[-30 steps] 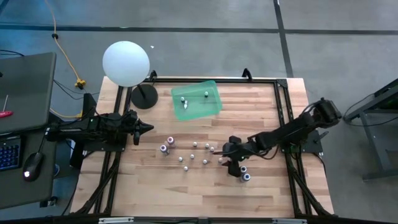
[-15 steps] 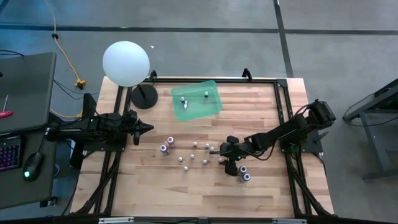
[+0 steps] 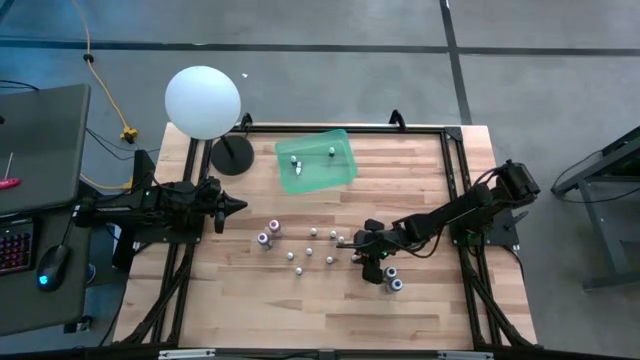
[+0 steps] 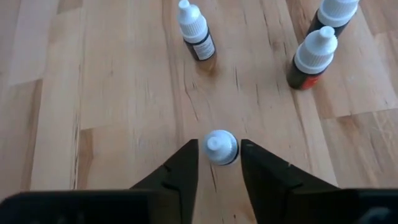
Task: Pick & Place food coloring
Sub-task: Put the small purple dye bottle in the green bin
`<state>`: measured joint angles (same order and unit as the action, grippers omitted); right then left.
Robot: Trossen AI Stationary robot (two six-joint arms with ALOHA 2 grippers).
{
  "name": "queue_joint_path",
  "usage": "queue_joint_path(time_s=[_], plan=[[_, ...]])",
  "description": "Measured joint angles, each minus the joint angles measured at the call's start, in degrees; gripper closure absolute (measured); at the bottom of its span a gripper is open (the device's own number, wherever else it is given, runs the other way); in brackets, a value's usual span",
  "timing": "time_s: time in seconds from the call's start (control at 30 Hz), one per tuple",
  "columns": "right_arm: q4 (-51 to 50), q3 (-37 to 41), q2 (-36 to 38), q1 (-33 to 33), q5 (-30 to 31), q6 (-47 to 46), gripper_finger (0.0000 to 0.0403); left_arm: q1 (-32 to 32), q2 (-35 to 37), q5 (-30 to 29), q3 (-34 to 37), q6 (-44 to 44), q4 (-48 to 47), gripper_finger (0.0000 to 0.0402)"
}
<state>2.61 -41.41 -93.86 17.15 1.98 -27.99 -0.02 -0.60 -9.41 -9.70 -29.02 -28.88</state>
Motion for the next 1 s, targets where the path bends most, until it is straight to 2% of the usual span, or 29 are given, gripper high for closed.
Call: queue_joint_path(time_s=[0.27,0.5,0.77,1.0], plan=[[0.2,0.0,0.0,0.0,0.0,-0.3,0.0342,0.0,0.0,0.0,0.0,0.0,0.0,0.0401],[-0.5,-0.3,1.1,0.0,1.7,-0.5,0.0345,0.0,0.0,0.0,0.0,0.0,0.0,0.0401],[-15.3,-8.2,5.5,-2.0,6.7,1.4,0.0347,0.0,0.0,0.0,0.0,0.0,0.0,0.0401],[-28.0,-20.6,6.4,-9.4,13.5,5.3,0.0345,0.0,0.0,0.0,0.0,0.0,0.0,0.0401]])
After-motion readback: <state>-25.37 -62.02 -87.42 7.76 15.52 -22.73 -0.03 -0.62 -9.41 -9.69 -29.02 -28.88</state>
